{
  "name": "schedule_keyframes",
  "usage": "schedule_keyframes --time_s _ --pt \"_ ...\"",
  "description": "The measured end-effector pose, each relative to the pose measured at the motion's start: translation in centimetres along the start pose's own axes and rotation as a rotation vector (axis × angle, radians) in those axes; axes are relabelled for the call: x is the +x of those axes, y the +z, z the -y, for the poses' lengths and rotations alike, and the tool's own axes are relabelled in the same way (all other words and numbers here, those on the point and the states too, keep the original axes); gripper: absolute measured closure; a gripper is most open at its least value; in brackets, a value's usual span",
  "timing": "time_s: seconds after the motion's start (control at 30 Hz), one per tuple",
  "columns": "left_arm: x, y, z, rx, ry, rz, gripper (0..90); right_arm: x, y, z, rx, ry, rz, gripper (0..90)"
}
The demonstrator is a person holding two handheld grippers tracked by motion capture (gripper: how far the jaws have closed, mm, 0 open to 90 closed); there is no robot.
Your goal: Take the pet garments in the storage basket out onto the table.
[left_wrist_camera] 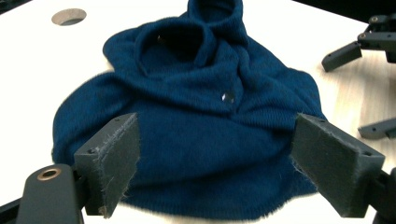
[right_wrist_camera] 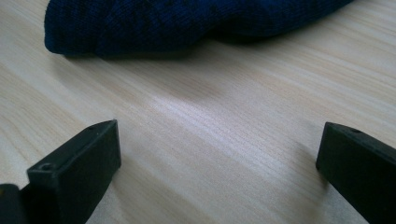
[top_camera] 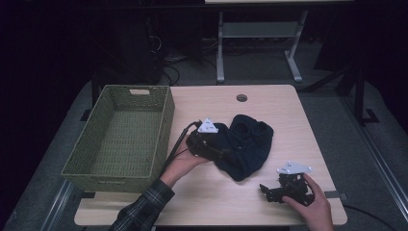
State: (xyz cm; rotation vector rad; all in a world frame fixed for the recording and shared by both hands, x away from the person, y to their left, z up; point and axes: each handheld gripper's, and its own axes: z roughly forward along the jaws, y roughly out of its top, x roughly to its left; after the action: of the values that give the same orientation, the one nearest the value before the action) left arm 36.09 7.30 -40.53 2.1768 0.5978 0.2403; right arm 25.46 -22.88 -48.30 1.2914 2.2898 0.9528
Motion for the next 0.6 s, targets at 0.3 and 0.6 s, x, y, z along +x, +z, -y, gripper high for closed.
schedule_keyframes --time_s 0.3,0.6 --pt "-0.8 -1.1 2.4 0.003 -0.011 -0.016 15.5 0.0 0.0 0.0 0.0 0.0 0.0 0.0" --pt "-1.6 -2.0 4.7 0.025 -0.012 -0.028 14.9 0.0 0.0 0.0 -0.001 0.0 0.0 0.0"
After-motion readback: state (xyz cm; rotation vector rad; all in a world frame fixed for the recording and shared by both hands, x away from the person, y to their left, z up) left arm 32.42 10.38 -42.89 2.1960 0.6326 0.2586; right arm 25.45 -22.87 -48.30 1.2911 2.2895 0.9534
